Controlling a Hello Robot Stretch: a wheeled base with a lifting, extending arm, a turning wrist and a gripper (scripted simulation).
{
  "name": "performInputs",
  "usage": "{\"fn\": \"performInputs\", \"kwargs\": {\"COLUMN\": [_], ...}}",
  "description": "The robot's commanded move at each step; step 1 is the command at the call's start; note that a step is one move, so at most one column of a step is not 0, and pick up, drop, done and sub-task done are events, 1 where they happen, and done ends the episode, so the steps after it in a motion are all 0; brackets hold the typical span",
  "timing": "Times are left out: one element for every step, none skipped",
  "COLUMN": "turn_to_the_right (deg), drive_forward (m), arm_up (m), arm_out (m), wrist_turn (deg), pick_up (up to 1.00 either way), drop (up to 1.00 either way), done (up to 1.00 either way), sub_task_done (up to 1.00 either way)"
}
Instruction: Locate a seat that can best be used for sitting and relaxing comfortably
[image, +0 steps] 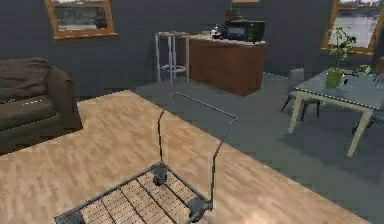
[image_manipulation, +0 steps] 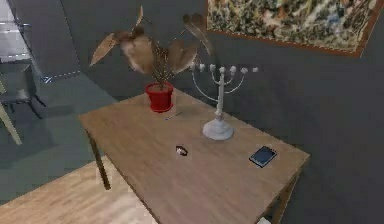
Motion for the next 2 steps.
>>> {"fn": "performInputs", "kwargs": {"turn_to_the_right": [33.0,0.0], "drive_forward": [0.0,1.0], "arm_up": [0.0,0.0], "arm_out": [0.0,0.0], "wrist_turn": [0.0,0.0], "pick_up": [0.0,0.0], "drop": [0.0,0.0], "done": [0.0,0.0], "sub_task_done": [0.0,0.0]}}
